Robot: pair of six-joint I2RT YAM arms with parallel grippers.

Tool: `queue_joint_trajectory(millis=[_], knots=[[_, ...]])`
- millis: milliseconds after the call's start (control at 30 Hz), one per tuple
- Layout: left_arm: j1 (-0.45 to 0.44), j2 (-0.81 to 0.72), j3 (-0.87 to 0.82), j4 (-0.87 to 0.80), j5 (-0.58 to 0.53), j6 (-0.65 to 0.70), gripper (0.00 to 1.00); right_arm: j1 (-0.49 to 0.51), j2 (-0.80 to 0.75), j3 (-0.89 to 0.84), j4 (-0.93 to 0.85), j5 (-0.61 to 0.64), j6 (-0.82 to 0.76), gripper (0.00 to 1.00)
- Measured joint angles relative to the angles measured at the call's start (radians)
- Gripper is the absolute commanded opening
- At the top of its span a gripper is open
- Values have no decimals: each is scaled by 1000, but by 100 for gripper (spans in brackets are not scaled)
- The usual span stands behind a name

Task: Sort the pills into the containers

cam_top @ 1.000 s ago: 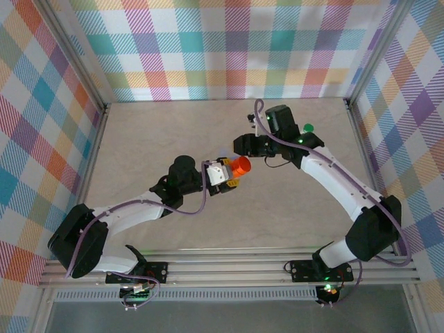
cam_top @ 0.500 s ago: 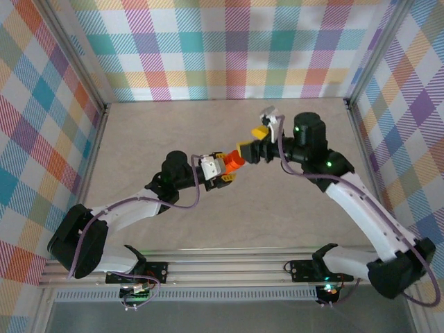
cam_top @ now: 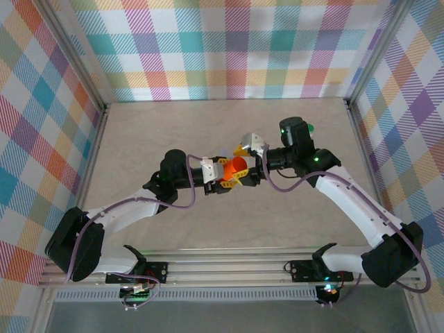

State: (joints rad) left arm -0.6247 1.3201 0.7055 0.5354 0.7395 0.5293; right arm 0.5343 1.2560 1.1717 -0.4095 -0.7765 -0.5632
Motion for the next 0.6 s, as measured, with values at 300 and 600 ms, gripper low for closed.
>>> queue_joint_trajectory(millis=[300, 600], knots=[[0, -8, 21, -54, 1, -10, 0, -6, 13, 11, -14, -60, -28, 32], [8, -15, 26, -97, -80, -49, 0, -8, 71, 3, 143, -77, 277, 9]])
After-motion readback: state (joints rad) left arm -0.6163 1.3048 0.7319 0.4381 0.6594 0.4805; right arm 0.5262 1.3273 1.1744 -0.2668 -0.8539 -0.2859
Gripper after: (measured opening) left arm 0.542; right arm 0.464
